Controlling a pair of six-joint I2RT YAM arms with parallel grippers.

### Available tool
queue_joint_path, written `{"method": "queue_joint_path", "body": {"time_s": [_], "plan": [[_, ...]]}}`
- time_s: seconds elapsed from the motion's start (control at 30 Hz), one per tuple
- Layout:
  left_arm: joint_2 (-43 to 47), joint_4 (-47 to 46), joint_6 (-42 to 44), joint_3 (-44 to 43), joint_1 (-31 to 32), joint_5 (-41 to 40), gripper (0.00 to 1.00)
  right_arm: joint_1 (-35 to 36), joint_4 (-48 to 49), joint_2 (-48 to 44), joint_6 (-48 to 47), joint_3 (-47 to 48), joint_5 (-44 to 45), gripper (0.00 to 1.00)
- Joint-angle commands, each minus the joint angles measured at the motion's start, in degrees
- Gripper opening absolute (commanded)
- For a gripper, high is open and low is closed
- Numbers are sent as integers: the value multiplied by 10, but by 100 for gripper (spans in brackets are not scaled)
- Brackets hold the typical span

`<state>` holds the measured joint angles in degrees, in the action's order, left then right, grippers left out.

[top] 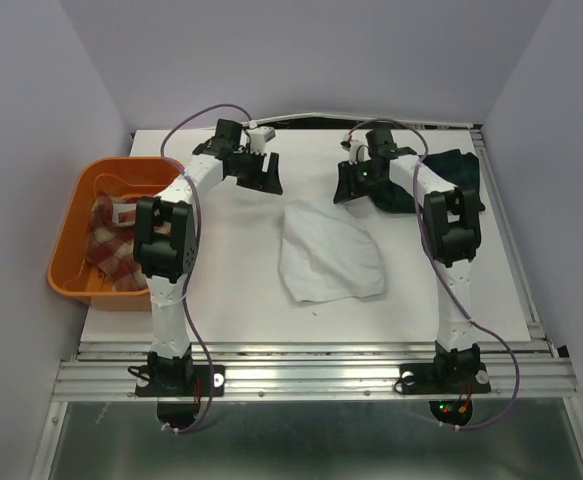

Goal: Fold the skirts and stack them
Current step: Flatten the skirt out

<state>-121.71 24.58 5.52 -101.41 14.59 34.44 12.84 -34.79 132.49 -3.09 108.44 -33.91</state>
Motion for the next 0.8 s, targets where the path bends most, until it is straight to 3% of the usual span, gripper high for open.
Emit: {"method": "queue_joint_path", "body": {"time_s": [0.0,0.03,0.1,0.17,0.37,0.4,0.43,0.47,0.5,0.77], "plan": [[68,-3,11,-5,-14,6,82,-1,-26,15,-24,81,-27,38],[70,-1,12,-8,-16,5,82,-1,-45,23,-30,93,-28,34],[76,6,12,-17,-20,3,82,-1,-57,40,-41,118,-28,13],[84,10,12,-21,-30,3,82,4,-70,48,-49,125,-27,1],[118,10,27,-8,-56,1,83,4,-70,-15,-59,137,8,1],[121,12,27,-6,-58,1,83,4,-70,-23,-56,137,8,2],[124,13,27,-3,-60,1,84,4,-77,-27,-56,144,19,13],[125,14,27,-1,-61,1,84,4,-84,-28,-58,147,20,40],[127,14,27,3,-62,2,85,4,-90,-27,-57,146,24,49],[155,-10,14,41,-62,2,89,4,-93,23,-59,117,47,51]]}}
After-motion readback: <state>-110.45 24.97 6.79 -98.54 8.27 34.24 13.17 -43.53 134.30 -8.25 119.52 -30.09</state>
